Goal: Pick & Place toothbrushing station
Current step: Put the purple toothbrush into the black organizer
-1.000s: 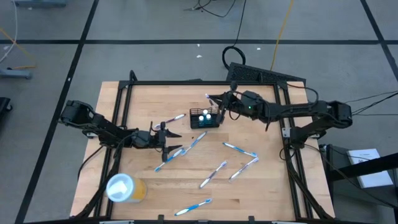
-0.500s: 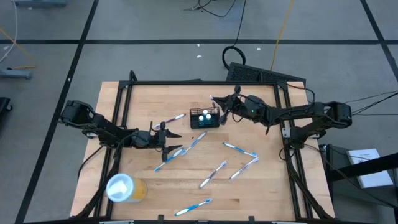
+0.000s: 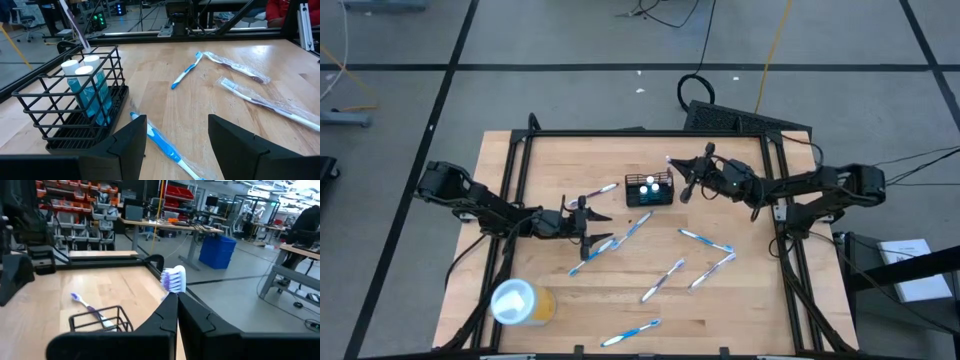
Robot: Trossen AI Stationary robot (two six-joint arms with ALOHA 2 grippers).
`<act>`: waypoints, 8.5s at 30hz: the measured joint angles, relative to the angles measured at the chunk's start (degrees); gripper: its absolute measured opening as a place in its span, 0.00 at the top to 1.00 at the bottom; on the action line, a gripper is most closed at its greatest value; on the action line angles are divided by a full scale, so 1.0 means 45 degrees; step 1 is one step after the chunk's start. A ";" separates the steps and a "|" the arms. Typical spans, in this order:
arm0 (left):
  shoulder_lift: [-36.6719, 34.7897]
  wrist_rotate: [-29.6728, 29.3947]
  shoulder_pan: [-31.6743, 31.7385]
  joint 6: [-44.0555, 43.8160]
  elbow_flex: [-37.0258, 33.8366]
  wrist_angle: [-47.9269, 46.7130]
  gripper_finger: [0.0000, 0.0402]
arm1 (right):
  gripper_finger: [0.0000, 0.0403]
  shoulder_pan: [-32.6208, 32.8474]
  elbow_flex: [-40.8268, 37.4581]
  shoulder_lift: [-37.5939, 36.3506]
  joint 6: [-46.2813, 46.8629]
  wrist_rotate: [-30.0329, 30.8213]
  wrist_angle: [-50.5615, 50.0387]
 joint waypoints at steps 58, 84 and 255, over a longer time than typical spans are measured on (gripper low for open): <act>0.0000 -0.0015 0.0003 0.0038 0.0000 0.0000 0.46 | 1.00 -0.0336 -0.0124 0.2119 0.0978 -0.0401 0.1462; 0.0000 -0.0008 -0.0001 -0.0015 -0.0005 -0.0138 0.46 | 0.63 0.2222 0.0844 -0.3204 0.3070 -0.0664 -1.0237; 0.3092 -0.2206 -0.1759 -0.2446 0.6157 -0.5324 0.94 | 0.68 1.3683 0.4121 0.2677 1.3881 0.8561 -2.0802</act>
